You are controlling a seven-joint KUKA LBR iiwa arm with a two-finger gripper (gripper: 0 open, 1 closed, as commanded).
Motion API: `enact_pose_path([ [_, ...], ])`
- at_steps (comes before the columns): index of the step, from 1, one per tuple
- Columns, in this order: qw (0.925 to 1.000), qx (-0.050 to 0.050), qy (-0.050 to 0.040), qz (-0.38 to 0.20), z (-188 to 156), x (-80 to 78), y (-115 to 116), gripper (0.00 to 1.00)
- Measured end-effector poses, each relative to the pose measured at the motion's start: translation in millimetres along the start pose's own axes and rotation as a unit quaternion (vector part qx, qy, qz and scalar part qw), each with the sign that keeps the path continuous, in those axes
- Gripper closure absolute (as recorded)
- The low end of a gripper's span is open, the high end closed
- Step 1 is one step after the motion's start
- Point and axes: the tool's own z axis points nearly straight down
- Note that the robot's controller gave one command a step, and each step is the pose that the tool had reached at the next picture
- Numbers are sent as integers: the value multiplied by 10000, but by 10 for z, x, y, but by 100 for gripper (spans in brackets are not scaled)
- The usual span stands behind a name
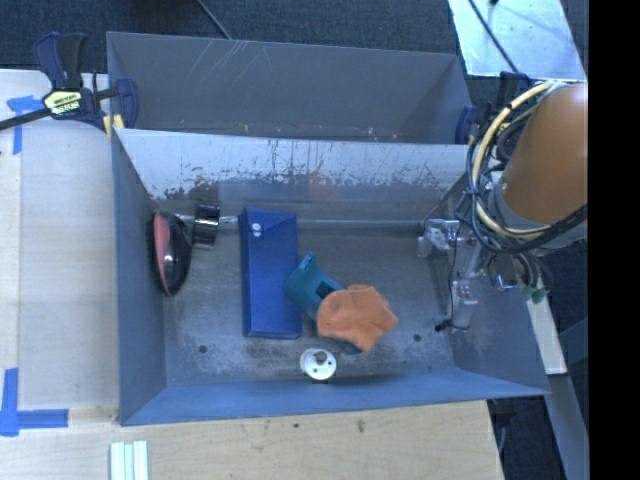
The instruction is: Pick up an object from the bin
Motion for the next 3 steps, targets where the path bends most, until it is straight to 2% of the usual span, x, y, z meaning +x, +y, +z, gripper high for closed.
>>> enact_pose_path([
  [1, 10000, 5, -45, -11, -43, -16, 3, 0],
  [2, 10000, 8, -70, 13, 491, 76, 335, 0],
  [3, 9991, 3, -36, -411, 929, -119, 683, 0],
])
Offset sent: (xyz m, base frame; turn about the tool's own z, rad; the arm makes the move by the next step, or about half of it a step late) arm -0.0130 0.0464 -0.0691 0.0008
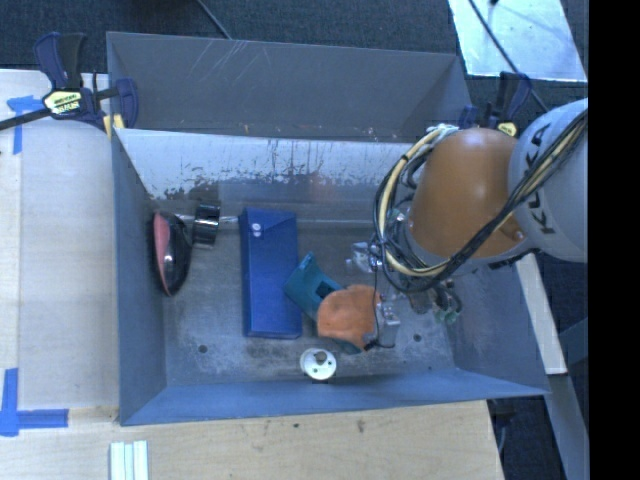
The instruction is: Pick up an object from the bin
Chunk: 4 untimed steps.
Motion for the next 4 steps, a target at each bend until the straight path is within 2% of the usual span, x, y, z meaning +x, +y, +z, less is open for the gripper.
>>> enact_pose_path([
  [1, 9996, 3, 88, -249, 477, -112, -59, 100],
  [2, 9997, 2, 83, -251, 474, -116, -56, 100],
  [3, 9996, 0, 2, -291, -79, -521, 161, 100],
  [4, 9996, 0, 2, -293, -79, -521, 160, 100],
])
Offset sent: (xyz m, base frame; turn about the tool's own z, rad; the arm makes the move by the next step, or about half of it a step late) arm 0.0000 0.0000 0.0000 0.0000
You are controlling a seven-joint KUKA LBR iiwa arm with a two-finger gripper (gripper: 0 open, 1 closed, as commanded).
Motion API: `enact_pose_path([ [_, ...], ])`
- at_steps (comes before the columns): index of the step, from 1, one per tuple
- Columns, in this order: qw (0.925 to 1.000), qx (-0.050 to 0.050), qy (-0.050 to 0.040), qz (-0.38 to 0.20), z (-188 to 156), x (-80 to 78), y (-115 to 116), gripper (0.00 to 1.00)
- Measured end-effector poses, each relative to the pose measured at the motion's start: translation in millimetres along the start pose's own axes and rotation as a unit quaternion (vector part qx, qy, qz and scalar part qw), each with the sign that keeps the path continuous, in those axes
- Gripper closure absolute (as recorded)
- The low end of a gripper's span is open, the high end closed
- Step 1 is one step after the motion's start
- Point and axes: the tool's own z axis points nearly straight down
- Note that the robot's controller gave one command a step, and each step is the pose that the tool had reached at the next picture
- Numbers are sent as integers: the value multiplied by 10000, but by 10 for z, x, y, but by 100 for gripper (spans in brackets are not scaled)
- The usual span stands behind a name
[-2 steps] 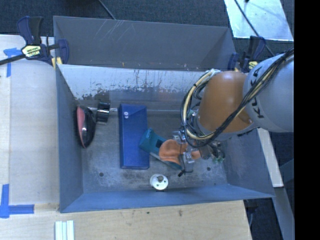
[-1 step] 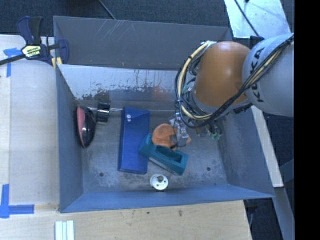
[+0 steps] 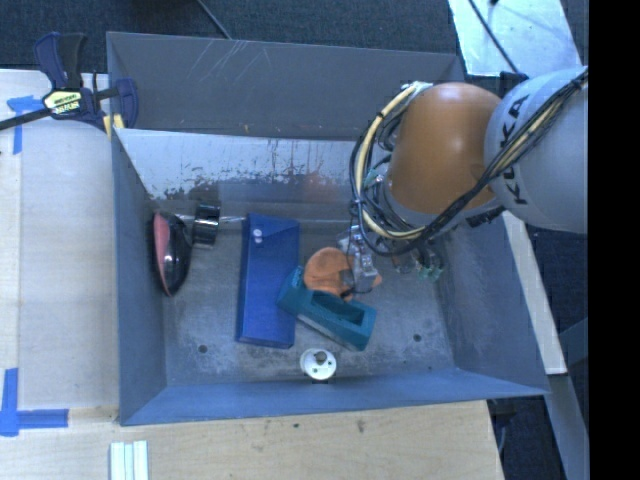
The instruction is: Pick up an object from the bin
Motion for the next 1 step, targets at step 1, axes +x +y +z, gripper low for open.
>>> enact_pose_path([
  [1, 9999, 0, -14, 131, -1509, 105, 162, 100],
])
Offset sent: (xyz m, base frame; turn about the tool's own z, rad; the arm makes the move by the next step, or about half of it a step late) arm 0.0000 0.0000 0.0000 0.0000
